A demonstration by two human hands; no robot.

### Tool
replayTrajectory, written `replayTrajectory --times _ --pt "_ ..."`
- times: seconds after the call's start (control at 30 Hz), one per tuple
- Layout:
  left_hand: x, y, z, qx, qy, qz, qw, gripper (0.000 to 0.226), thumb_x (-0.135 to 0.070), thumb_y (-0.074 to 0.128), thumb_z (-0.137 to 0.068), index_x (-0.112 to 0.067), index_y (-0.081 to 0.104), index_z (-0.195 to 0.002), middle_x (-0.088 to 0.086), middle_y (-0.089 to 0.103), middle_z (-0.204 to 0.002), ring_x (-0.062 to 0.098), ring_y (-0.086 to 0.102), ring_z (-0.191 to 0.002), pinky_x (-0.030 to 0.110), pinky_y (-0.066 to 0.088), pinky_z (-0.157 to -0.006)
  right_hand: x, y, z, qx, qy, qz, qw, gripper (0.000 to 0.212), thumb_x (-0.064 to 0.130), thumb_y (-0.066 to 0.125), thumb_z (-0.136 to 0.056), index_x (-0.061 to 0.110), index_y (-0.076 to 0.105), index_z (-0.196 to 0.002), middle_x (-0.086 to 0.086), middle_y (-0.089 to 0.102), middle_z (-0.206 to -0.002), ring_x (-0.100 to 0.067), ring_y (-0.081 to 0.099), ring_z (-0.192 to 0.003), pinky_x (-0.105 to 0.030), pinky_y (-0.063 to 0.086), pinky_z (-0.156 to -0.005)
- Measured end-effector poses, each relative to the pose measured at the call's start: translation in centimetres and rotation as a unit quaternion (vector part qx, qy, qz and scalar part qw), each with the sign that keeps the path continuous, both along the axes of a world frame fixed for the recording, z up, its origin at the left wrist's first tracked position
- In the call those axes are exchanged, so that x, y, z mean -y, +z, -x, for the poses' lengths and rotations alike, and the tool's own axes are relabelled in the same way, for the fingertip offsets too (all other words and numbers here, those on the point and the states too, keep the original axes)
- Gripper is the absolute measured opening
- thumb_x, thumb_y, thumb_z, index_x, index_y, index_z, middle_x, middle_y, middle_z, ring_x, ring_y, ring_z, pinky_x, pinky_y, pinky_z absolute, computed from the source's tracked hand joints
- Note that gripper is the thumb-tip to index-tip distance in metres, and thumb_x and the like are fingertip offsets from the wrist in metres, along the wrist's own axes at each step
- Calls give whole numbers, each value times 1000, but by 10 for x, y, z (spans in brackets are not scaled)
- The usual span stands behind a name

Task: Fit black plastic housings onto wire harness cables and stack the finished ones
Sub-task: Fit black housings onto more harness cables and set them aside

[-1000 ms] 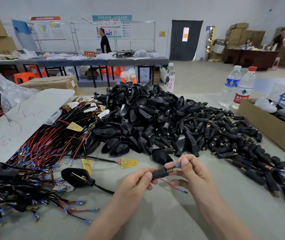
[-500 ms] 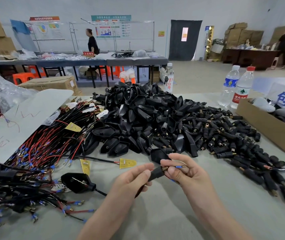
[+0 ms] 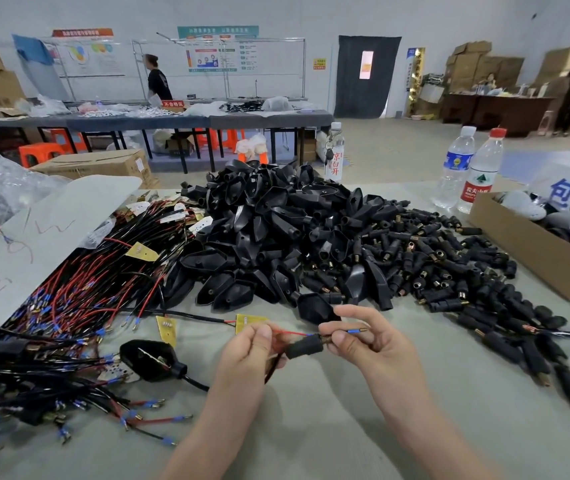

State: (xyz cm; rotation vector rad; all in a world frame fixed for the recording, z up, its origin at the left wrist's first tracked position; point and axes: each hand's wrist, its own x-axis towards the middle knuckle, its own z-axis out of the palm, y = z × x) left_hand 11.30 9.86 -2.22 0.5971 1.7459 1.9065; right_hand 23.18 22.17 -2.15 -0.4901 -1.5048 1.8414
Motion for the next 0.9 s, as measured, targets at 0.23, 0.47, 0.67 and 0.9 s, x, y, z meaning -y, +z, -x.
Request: replayTrajectory --times 0.23,0.47,0.67,0.9 --pt "-1 2 2 176 -30 -142 974 24 -12 52 -95 -11 76 -96 2 64 -76 11 63 -76 31 51 -88 3 -14 11 -39 12 177 983 26 2 65 -82 2 65 -108 -17 76 -101 -20 75 -92 -20 58 -73" --pt "-3 8 3 214 -28 -161 963 24 -36 63 -79 -18 74 -66 0 57 -68 11 62 -67 25 57 -70 3 -16 9 -36 37 204 978 31 6 71 -73 0 61 -102 -20 74 -107 -24 75 -88 -23 59 -70" --pt "3 11 4 89 1 -79 993 29 -21 60 -95 -12 68 -69 5 72 -80 17 71 -83 30 55 -80 -11 -12 4 -72 -13 288 955 25 1 69 -70 2 64 -95 -16 76 -104 -19 76 -86 -21 60 -66" --pt "3 11 -9 -103 -14 12 995 23 -5 61 -94 -6 53 -72 -5 62 -65 4 54 -61 10 43 -60 -15 -10 2 -85 0 371 925 21 -5 69 -69 0 70 -90 -19 76 -103 -23 76 -86 -24 60 -59"
